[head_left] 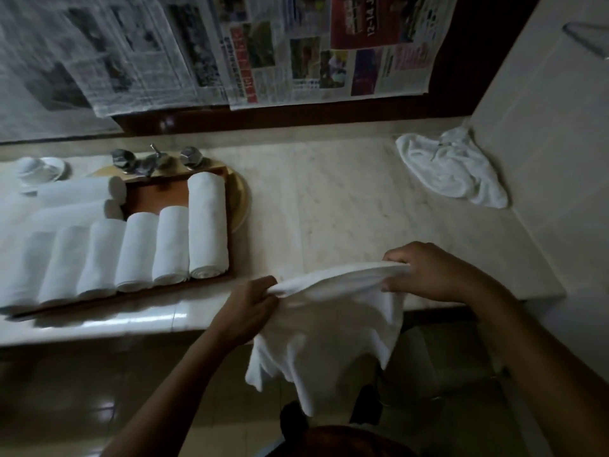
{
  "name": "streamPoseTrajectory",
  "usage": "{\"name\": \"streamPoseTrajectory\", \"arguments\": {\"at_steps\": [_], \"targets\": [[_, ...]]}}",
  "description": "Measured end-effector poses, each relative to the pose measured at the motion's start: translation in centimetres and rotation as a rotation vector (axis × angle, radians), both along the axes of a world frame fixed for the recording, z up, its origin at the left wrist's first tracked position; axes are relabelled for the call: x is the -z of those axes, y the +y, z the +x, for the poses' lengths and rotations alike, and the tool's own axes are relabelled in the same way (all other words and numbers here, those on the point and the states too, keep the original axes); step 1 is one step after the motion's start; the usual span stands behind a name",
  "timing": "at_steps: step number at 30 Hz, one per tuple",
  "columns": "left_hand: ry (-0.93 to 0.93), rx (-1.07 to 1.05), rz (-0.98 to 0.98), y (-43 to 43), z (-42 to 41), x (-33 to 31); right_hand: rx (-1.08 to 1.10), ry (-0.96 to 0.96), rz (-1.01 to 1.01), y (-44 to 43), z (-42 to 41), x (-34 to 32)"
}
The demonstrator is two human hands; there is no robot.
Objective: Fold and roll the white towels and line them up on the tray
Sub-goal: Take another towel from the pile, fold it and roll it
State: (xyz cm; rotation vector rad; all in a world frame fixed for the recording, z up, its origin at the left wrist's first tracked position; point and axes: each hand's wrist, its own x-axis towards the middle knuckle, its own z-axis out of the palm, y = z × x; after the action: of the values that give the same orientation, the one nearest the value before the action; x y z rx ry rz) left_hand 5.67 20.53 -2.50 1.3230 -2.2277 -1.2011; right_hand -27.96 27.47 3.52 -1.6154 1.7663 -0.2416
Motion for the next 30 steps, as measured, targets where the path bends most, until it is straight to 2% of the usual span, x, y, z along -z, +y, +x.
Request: {"name": "streamPoseTrajectory", "arguments": {"at_steps": [2, 4, 7, 10, 13, 15, 18, 22, 24, 27, 30], "targets": [[-0.041, 0.039, 0.025, 0.6, 0.2, 0.3, 0.063, -0.176, -0.102, 0.0, 1.9, -0.4], [-0.001, 0.071, 0.047, 1.8, -1.1, 0.0, 0.114, -0.303, -0.178, -0.3, 5.1, -0.4], [0.136, 0.064, -0.04, 2.7, -3.5, -1.2, 0.134, -0.37, -0.283, -0.8, 9.4, 0.0], [0.312, -0.043, -0.05, 1.1, -3.3, -2.8, 0.183, -0.453, -0.32, -1.5, 10.0, -0.5], [0.407, -0.065, 0.027, -0.5, -2.0, -4.4, 0.083, -0.329, -0.209, -1.8, 9.3, -0.7], [0.359, -0.032, 0.039, -1.2, -1.5, -4.5, 0.073, -0.218, -0.198, -2.0, 9.4, -0.2], [0.27, -0.006, -0.057, -1.4, -1.1, -4.7, 0.065, -0.256, -0.272, -2.5, 9.7, -0.5], [0.349, 0.028, -0.174, -1.5, -1.9, -6.0, 0.09, -0.305, -0.314, -3.3, 11.4, -1.2], [0.421, -0.04, -0.113, -1.8, -2.0, -6.7, 0.092, -0.278, -0.267, -3.4, 11.7, -1.0], [0.491, -0.247, 0.042, -2.5, -0.8, -6.8, 0.045, -0.112, -0.089, -2.7, 10.2, 0.2], [0.519, -0.373, 0.084, -3.1, 1.5, -5.5, 0.063, -0.051, 0.0, -1.3, 7.5, 2.3]]}}
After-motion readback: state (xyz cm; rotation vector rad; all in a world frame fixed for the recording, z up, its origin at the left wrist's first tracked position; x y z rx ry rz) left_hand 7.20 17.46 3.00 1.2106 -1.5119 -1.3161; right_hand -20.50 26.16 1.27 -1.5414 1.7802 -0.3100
